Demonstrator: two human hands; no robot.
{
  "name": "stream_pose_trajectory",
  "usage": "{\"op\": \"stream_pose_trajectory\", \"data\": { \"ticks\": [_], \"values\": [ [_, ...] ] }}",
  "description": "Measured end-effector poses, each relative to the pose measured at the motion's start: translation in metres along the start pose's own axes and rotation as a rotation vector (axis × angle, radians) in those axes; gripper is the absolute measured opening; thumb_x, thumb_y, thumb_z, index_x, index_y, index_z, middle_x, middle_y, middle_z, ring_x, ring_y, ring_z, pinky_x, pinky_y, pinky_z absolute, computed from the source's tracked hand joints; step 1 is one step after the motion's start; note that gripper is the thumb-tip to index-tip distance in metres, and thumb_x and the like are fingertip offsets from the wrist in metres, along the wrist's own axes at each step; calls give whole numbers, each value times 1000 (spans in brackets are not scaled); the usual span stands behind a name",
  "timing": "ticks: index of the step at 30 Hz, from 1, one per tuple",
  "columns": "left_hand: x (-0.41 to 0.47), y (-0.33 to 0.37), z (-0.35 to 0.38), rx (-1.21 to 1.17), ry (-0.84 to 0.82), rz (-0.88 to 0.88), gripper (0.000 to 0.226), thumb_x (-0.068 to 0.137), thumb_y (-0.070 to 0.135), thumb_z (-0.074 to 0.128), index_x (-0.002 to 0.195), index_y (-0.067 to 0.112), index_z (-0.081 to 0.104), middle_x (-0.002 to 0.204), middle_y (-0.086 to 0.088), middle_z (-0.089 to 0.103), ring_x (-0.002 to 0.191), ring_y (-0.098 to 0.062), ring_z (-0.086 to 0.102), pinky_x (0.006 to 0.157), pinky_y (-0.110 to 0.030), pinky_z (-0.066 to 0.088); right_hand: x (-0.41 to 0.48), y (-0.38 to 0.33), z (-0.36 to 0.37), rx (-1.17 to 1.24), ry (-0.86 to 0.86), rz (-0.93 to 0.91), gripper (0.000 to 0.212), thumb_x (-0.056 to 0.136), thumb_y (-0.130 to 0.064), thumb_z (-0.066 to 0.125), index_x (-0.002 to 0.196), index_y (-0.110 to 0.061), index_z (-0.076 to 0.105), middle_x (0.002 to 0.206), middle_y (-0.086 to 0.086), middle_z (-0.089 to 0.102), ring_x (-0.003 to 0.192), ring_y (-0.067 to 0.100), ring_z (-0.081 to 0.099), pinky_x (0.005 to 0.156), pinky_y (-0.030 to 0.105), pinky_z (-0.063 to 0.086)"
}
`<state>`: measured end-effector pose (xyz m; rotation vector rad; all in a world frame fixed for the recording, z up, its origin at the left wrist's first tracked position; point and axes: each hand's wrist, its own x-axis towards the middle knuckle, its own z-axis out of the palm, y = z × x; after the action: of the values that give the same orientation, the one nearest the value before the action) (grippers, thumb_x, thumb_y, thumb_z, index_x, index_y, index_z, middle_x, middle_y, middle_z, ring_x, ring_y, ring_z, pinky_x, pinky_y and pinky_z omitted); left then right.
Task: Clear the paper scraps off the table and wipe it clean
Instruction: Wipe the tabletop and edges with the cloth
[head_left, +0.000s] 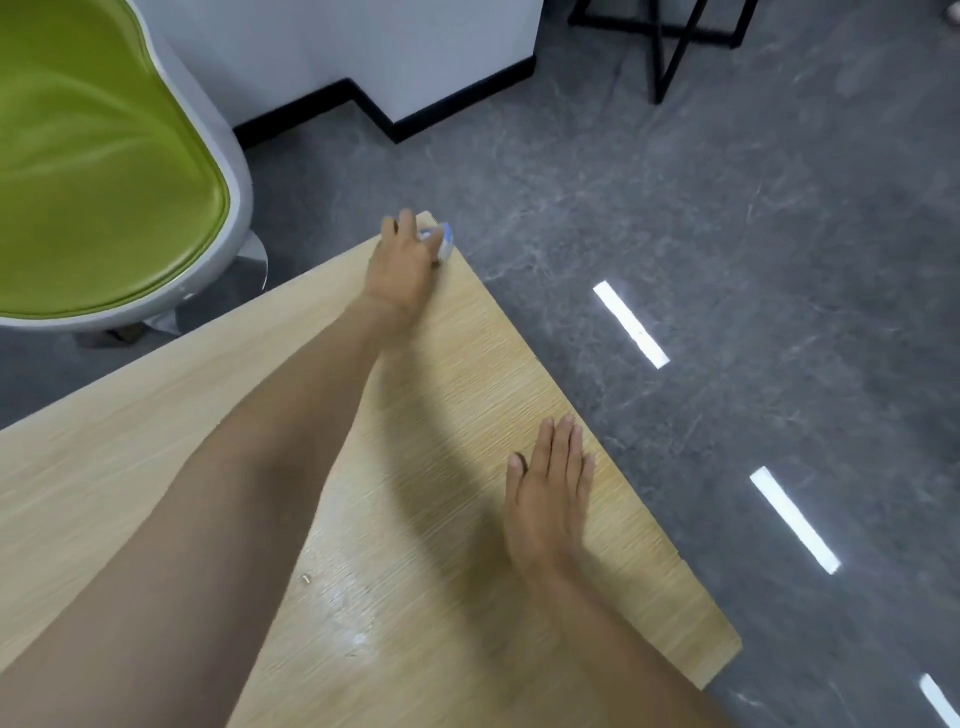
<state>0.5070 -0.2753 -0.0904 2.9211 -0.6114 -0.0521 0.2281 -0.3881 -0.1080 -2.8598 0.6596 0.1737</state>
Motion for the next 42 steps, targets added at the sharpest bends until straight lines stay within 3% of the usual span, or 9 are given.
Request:
{"op": "stream_pose_trajectory", "data": {
  "ticks": [4,10,14,22,26,31,34,38,42],
  "values": [
    [-2,24,-9,-46,-10,-166,50,88,-7,45,135,7,39,130,-22,36,112,-36,38,77,-33,38,1,-2,-4,1,0,19,60,98,-38,14,145,-1,17,155,15,21,145,25,17,116,42,7],
    [-44,19,-4,-34,-101,268,53,91,-2,45,142,13,40,124,-20,41,107,-36,39,73,-35,40,1,-2,-2,27,-25,-1,62,98,-42,5,147,-4,3,158,12,5,147,21,-1,119,42,-3],
    [2,-22,-7,-63,10,-66,48,91,-3,50,135,16,47,121,-16,39,108,-35,37,77,-38,45,0,-1,-3,83,-31,-2,62,97,-44,1,147,-8,-1,158,7,-1,146,17,-6,118,39,-7],
    [14,-22,-16,-142,16,-211,29,91,1,46,116,11,56,116,-13,39,107,-31,36,74,-34,42,1,0,-8,94,-36,-8,64,95,-46,-3,147,-8,2,158,7,3,146,17,-4,119,39,-2],
    [-71,29,-7,-192,-48,-4,42,94,9,48,136,16,47,131,-19,42,116,-37,39,93,-45,45,1,2,-11,112,-61,-10,65,94,-46,-4,146,-8,0,158,7,0,146,17,-6,120,40,-1],
    [-142,36,-12,-116,-217,486,47,80,17,72,124,10,58,109,-18,56,95,-32,55,69,-35,50,1,4,-14,128,-103,-22,64,91,-47,-9,145,-12,-6,157,3,-7,145,13,-13,119,36,-7],
    [-81,-15,-15,-89,-13,154,31,97,17,48,127,11,51,117,-13,46,108,-30,41,88,-40,44,1,7,-16,142,-109,-34,64,90,-47,-12,144,-14,-7,156,1,-10,144,11,-15,119,35,-8],
    [-40,-49,-17,-80,88,-364,39,91,1,48,129,10,48,124,-17,39,111,-35,38,74,-34,39,1,9,-16,137,-98,-47,62,90,-44,-11,144,-13,-7,154,-1,-12,144,11,-14,118,32,-10],
    [-81,4,-8,-128,46,-157,43,90,6,49,132,9,47,121,-17,43,108,-33,40,73,-36,43,0,8,-11,112,-71,-39,59,93,-40,-7,145,-12,-5,156,2,-8,144,12,-13,116,29,-16]
  ]
}}
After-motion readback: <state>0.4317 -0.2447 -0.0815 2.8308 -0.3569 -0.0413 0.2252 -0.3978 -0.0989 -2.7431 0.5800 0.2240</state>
